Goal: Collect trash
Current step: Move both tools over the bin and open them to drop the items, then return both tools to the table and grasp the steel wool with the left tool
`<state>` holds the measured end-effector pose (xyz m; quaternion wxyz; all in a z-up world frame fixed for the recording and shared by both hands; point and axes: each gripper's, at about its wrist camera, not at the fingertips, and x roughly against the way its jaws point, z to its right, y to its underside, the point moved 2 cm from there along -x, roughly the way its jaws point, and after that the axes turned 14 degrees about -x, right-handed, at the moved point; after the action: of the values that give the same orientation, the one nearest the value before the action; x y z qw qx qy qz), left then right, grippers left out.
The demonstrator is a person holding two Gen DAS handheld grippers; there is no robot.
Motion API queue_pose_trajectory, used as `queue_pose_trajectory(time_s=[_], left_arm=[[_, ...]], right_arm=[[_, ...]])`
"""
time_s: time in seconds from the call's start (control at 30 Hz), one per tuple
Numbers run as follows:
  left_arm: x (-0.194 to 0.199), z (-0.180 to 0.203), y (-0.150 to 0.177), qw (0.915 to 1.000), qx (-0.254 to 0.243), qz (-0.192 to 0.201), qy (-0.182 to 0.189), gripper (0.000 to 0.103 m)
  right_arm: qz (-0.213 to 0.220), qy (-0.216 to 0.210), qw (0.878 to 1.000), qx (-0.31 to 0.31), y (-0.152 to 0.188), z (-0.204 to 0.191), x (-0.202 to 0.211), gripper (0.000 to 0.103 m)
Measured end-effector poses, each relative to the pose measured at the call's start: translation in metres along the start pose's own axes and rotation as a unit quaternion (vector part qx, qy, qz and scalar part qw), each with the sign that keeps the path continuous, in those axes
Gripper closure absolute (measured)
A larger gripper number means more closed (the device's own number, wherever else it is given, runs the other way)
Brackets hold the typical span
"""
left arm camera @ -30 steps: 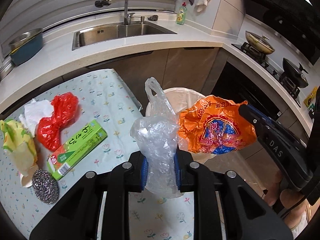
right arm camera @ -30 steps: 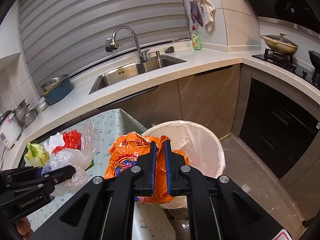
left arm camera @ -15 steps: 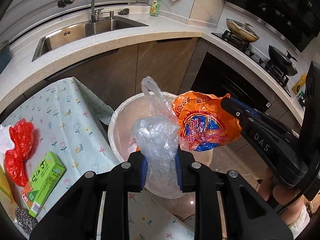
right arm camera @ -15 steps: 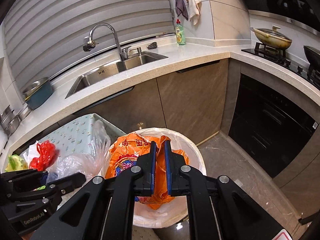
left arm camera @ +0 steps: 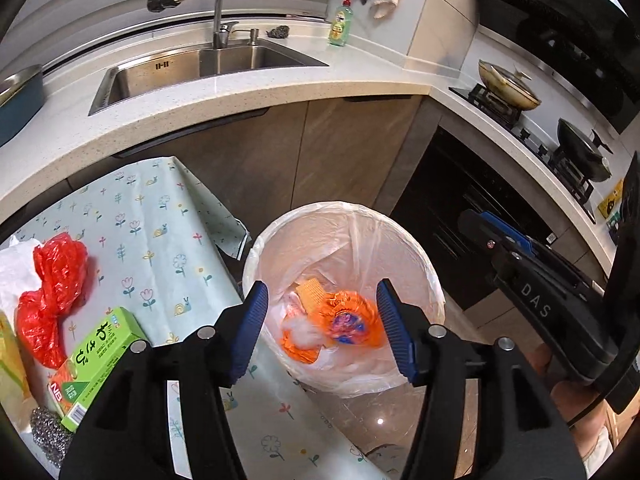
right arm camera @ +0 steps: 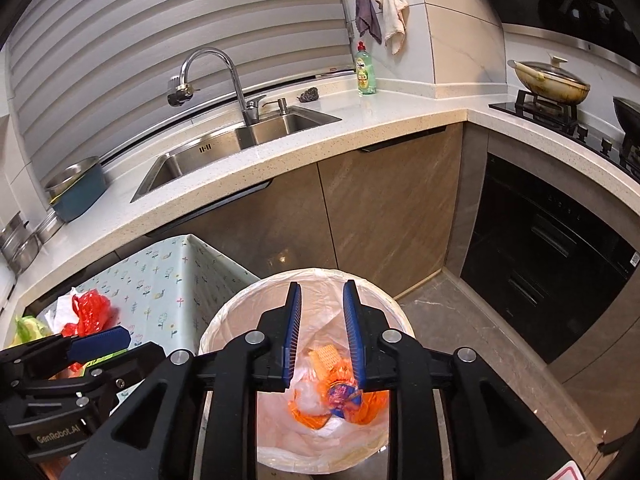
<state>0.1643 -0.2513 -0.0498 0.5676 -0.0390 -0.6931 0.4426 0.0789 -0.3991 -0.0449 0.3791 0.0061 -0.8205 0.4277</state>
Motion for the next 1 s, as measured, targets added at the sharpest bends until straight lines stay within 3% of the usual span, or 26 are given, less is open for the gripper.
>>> queue_pose_trajectory(time_s=[0.47,0.77,1.0], left_arm=[[0.063,-0.04,0.017,0.9953,0.039,0.036,-0.081,0.041],[0.11,-0.081,0.047,0.9858,0.07,0.044,-0.146,0.041],[0.136,-0.129,0.089,0.9732,0.119,0.024,-0.195,0.038]], right_arm=[[0.006,-0.043,0.998,0.036,0.012,-0.053,0.035,0.075],[0.001,-0.081,0.994,0.067,0.035,-0.103,0.059,0.069],[-0.015,-0.108,0.99,0.091,0.066,-0.144,0.068,0.063]])
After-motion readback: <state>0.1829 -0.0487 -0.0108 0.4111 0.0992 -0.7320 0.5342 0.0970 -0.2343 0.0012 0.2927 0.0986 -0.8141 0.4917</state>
